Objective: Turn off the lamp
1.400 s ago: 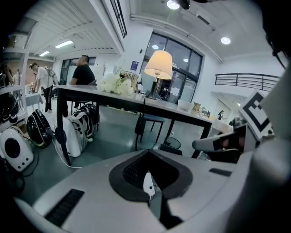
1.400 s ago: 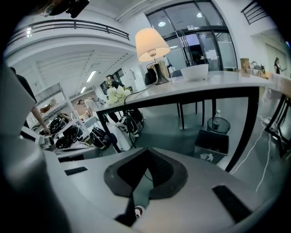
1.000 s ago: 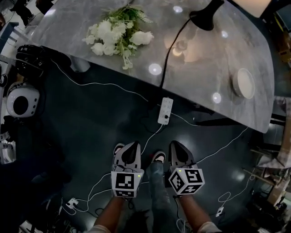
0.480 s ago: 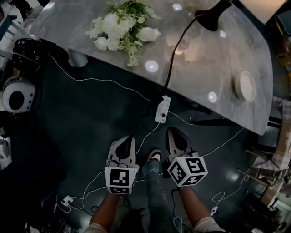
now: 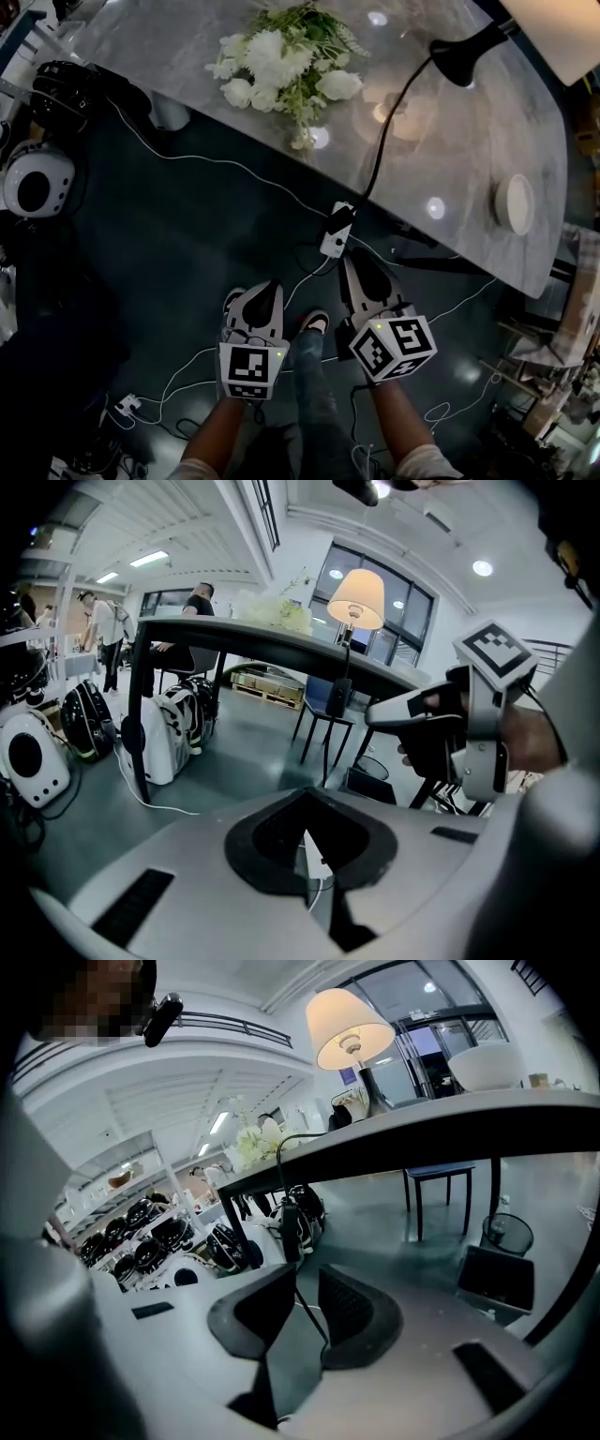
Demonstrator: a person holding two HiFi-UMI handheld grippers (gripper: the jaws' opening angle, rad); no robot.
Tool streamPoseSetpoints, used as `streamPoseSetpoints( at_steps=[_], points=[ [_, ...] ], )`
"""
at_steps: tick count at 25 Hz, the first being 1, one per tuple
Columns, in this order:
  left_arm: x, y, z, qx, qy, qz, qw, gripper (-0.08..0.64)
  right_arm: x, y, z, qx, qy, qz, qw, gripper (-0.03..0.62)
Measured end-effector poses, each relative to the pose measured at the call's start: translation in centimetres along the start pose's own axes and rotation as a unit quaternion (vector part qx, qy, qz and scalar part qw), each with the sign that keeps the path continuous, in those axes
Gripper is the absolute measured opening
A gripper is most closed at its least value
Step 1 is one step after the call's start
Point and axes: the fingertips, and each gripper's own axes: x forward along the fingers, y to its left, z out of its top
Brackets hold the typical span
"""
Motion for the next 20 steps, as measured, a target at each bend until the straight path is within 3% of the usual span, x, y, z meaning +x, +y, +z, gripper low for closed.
streamPoseSetpoints(
  at_steps=[20],
  points=[
    [0.4,2.7,-0.2,-0.026,0.004,0.023,0.9994,-0.005,3.0,2.0,4.6,-0.020,-0.023,0.040,0.999,0.112]
  ],
)
